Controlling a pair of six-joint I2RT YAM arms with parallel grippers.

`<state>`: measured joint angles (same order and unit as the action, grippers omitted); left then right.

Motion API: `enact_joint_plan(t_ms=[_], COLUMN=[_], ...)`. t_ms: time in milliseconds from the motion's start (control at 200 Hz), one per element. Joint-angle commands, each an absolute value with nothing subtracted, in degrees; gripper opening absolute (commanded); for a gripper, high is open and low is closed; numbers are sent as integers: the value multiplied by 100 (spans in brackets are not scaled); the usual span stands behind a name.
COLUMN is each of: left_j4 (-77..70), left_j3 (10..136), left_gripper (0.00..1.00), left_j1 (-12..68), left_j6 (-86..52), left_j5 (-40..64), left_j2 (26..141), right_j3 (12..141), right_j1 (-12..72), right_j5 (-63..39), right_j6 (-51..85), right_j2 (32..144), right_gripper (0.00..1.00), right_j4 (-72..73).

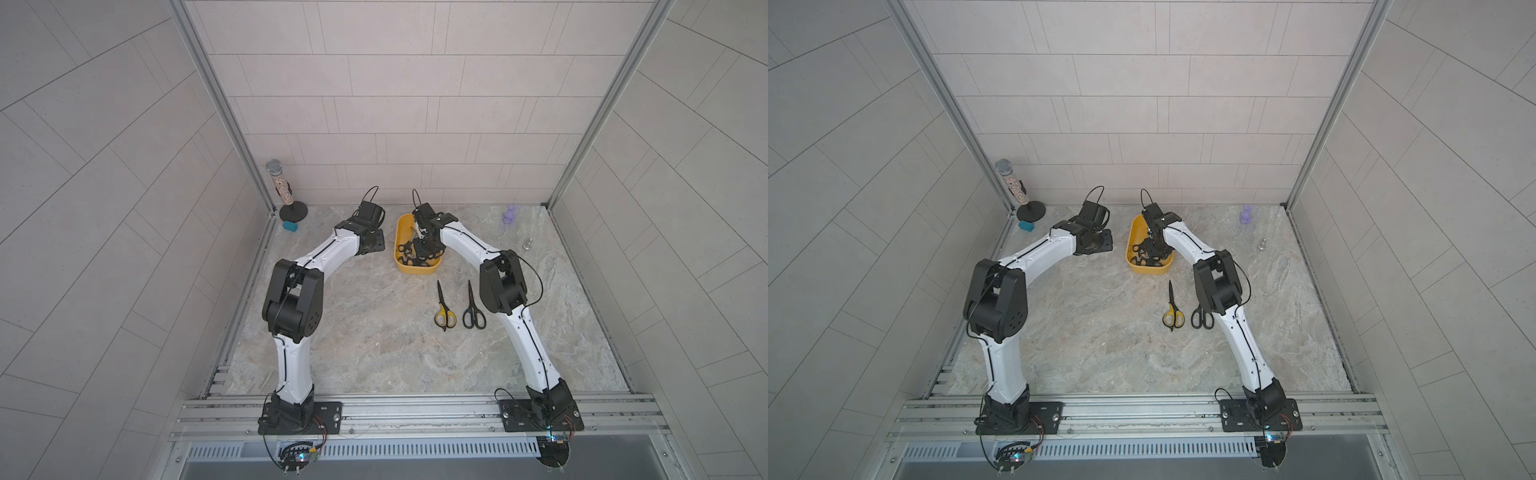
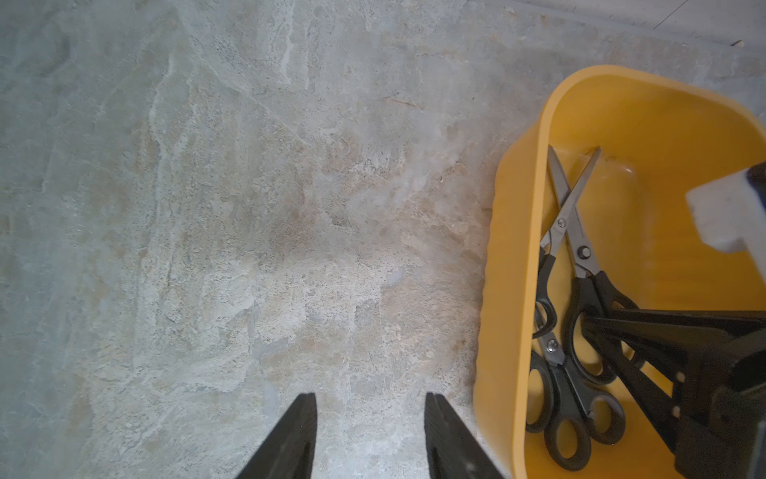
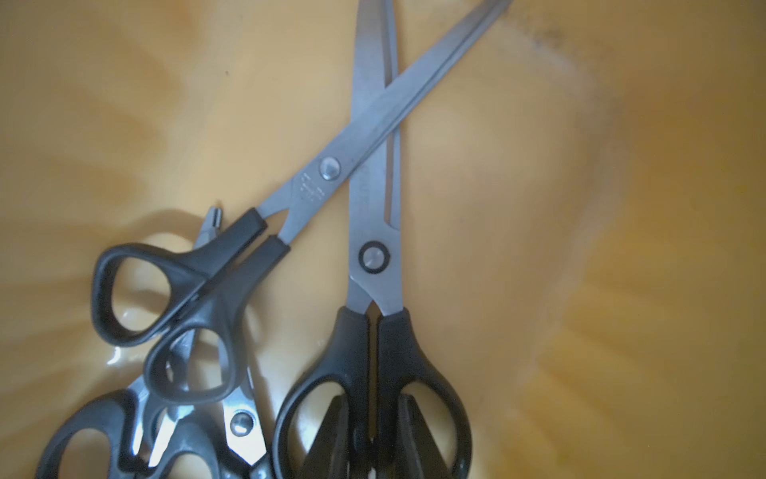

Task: Take the scissors out of the storage box
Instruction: Pick up the scissors from the storage box.

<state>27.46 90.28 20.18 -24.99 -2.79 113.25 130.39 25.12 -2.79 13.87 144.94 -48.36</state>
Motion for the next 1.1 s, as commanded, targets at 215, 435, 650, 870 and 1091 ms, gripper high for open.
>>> enact_joint_plan(t_ms=[215,435,650,870,1091], left_j4=[2718,2747,2839,2926,3023], left_j3=[8965,8998,9121,9271,9326], left_gripper=[49,49,49,49,49], left_j1=[1970,1969,1969,1969,1971], left_j6=[-2514,-2542,-2531,-2531,-2499], left_j5=[-316,-314,-336,-346,-383], left_j2=[11048,11013,11020,11018,10974], right_j3=[12570,12689,12735,12873,12240], right_j1=[2567,2571,2573,2575,2575], right_j5=[-178,-180,-227,-279,-45], right_j6=[1610,1610,1724,1811,1846], right_j2=[14020,13625,13504,13399,12733], right_gripper=[0,0,0,0,0], right_j4=[-4797,-4885,-5209,-5572,-5305])
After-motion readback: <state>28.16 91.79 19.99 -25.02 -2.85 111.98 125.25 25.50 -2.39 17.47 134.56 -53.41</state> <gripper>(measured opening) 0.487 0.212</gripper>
